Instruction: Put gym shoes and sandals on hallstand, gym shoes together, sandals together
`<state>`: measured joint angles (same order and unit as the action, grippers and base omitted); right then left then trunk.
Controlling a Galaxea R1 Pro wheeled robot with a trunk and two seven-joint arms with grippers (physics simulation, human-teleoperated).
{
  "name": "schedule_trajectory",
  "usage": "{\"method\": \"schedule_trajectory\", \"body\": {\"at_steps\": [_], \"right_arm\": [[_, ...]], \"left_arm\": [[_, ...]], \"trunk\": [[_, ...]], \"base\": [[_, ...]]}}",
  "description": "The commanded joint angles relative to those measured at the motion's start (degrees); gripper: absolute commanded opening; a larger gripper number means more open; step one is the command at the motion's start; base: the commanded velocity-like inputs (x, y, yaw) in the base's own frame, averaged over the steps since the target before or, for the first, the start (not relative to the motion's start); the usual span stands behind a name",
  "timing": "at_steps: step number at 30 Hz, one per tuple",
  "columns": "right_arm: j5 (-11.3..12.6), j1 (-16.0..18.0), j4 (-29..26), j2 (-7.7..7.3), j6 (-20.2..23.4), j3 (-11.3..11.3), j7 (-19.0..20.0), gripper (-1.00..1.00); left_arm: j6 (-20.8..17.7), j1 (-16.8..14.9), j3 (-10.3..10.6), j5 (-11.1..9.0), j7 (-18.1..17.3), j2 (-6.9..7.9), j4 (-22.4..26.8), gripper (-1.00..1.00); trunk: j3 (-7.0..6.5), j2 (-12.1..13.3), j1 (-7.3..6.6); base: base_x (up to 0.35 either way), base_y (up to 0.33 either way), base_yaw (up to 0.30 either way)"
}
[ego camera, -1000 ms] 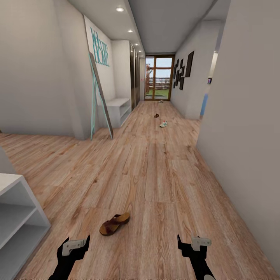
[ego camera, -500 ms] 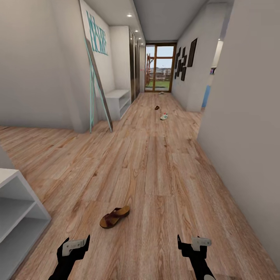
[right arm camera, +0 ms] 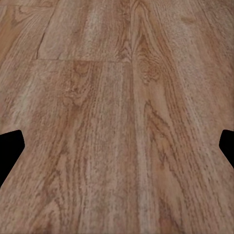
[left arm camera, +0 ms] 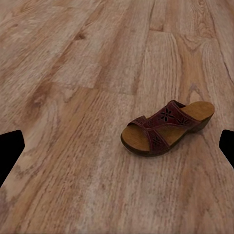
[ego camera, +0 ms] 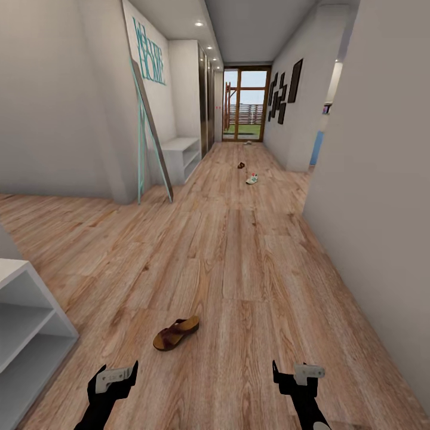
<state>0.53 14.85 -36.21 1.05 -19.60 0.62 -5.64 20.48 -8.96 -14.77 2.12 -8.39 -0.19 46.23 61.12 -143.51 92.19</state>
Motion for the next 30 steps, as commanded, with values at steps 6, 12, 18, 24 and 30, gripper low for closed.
{"method": "schedule_trajectory", "body": {"at_steps": [6, 12, 18, 24, 30], "right_arm": [[0.0, 0.0, 0.0, 0.0, 0.0, 0.0, 0.0, 1.0], [0.0, 0.0, 0.0, 0.0, 0.0, 0.0, 0.0, 1.0], [0.0, 0.0, 0.0, 0.0, 0.0, 0.0, 0.0, 1.0], [0.0, 0.0, -0.1, 0.0, 0.0, 0.0, 0.0, 1.0], [0.0, 0.0, -0.1, 0.0, 0.0, 0.0, -0.1, 1.0]], "left_arm": [[0.0, 0.0, 0.0, 0.0, 0.0, 0.0, 0.0, 1.0], [0.0, 0.0, 0.0, 0.0, 0.0, 0.01, 0.0, 1.0], [0.0, 0.0, -0.1, 0.1, 0.0, 0.09, 0.0, 1.0], [0.1, 0.0, -0.1, 0.1, 0.0, 0.15, -0.1, 1.0], [0.1, 0.0, 0.0, 0.2, 0.1, 0.11, -0.1, 1.0]], "trunk": [[0.0, 0.0, 0.0], [0.0, 0.0, 0.0], [0.0, 0.0, 0.0], [0.0, 0.0, 0.0], [0.0, 0.0, 0.0]], "base": [[0.0, 0.0, 0.0], [0.0, 0.0, 0.0], [0.0, 0.0, 0.0], [0.0, 0.0, 0.0], [0.0, 0.0, 0.0]]}}
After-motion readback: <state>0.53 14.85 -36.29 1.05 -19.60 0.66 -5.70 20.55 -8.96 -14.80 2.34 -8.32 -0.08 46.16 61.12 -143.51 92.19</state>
